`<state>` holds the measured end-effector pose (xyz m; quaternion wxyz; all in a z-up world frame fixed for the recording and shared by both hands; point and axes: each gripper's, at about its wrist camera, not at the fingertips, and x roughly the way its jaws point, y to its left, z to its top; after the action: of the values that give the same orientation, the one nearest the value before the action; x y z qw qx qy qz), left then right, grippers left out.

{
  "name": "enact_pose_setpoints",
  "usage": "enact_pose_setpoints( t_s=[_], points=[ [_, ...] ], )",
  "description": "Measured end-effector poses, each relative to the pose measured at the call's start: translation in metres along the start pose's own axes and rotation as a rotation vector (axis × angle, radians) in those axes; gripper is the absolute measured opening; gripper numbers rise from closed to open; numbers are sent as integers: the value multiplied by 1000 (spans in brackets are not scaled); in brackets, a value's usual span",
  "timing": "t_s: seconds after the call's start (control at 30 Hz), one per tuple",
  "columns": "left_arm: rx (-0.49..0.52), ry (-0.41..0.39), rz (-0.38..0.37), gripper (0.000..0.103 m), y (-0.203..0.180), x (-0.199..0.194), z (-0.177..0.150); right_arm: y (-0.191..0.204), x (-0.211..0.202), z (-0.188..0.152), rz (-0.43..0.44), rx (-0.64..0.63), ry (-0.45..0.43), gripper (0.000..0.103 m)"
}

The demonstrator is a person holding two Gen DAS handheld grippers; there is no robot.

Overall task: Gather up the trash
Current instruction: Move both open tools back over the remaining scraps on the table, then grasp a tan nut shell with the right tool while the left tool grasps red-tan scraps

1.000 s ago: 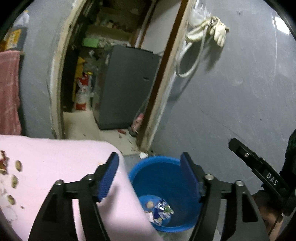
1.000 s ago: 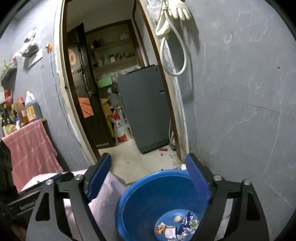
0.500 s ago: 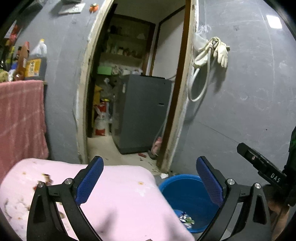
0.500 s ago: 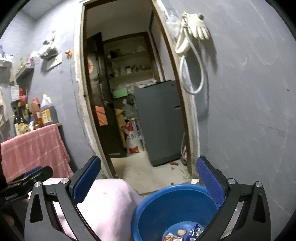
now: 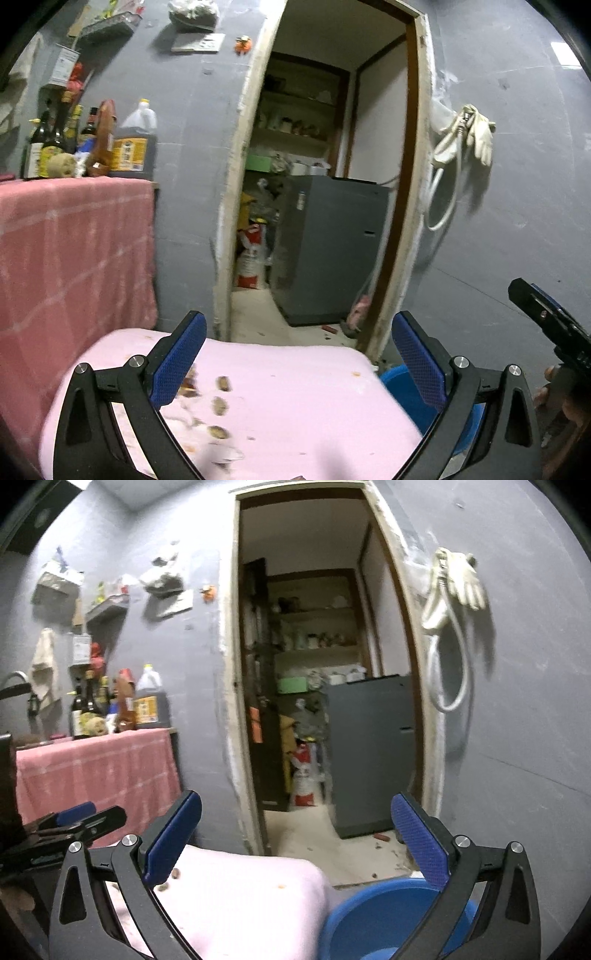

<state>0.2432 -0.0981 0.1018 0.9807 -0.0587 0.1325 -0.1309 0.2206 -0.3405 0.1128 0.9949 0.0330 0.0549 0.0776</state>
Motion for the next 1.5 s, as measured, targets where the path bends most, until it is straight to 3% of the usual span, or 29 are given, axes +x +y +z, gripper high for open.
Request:
enact_pose_setpoints(
  t_s=[0.5, 0.83, 0.93, 1.1, 1.27, 1.5],
  points=[
    [-35, 0, 165, 98, 94, -18, -9, 73, 38, -21, 128, -73, 64, 103],
    [-52, 121, 158, 98, 135, 9, -30, 105, 75, -52, 214, -107, 230, 102],
    [-63, 160, 161, 98, 146, 18, -40, 114, 87, -62, 242, -122, 289, 96],
    [-90, 223, 147, 97, 160, 33, -50, 129, 103, -85, 312, -145, 387, 74],
    [-92, 308, 118, 78, 169, 51, -58, 143, 117, -107, 372, -156, 503, 69],
    [-136, 448, 30, 54, 175, 81, -67, 158, 141, -133, 397, -177, 670, 51]
  ],
)
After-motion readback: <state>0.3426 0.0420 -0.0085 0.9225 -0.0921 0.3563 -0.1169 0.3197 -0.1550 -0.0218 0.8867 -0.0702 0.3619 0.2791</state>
